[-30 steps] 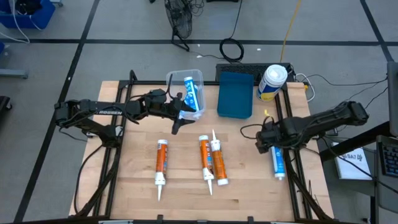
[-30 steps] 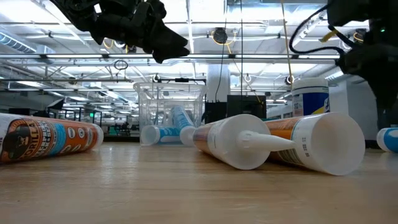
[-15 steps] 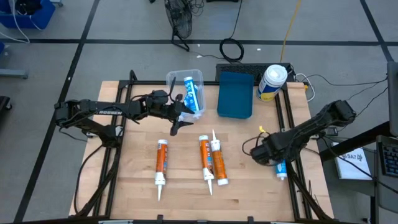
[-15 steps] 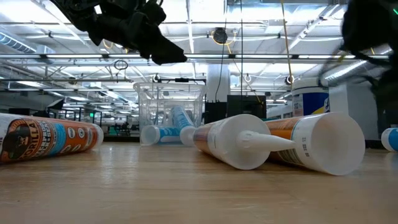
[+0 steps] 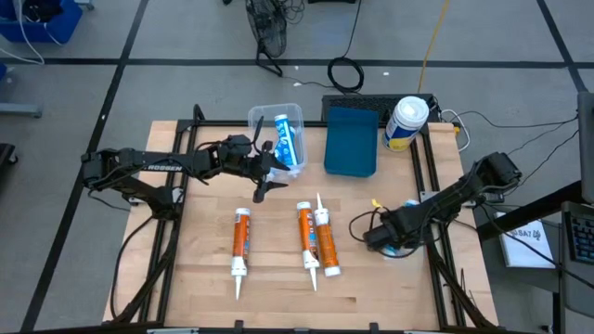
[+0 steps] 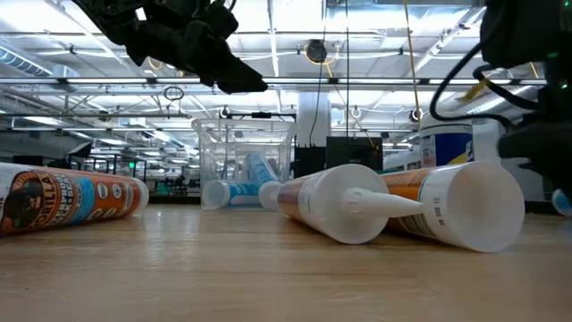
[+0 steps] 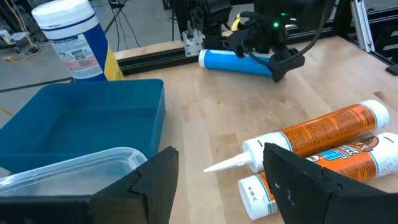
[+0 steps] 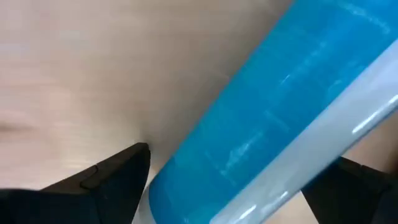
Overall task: Pick & place silicon tubes, Sealant and Lysol wipes
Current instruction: Put the blue sealant into the transparent bin
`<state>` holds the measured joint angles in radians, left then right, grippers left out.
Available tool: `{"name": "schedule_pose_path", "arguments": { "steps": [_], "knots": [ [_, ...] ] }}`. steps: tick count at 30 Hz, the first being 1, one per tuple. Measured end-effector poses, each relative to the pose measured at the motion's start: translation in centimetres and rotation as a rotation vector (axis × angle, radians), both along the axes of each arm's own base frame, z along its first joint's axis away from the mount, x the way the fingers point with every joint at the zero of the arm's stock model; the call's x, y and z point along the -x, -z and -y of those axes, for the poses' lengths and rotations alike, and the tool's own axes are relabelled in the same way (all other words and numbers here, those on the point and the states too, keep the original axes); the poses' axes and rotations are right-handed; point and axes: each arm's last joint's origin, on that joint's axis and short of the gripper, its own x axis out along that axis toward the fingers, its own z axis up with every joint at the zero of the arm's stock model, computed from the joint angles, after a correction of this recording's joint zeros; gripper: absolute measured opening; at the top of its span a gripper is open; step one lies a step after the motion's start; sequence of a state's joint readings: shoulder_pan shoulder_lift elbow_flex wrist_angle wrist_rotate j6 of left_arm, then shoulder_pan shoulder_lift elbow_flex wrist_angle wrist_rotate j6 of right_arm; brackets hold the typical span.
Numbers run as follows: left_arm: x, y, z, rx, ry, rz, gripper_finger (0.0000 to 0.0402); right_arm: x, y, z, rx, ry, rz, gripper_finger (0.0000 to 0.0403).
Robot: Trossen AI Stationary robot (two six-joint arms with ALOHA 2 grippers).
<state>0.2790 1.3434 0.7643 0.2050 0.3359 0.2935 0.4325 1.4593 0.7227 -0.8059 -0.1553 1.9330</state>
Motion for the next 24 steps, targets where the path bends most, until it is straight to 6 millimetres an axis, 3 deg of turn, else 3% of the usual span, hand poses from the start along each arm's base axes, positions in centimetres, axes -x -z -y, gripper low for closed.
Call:
{"name": "schedule_pose_path", "arguments": {
  "steps": [8,24],
  "knots": [
    [-0.1,-0.3,0.0,-0.012,0.001,0.037,0.0239,-0.2,0.5,0.1,0.350,0.056,0.157,0.0365],
    [-0.2,-0.6,-0.1,-0.031,0.005,0.061,0.0239,-0.3,3.6,0.0,0.530,0.029,0.050,0.0366]
  ]
}}
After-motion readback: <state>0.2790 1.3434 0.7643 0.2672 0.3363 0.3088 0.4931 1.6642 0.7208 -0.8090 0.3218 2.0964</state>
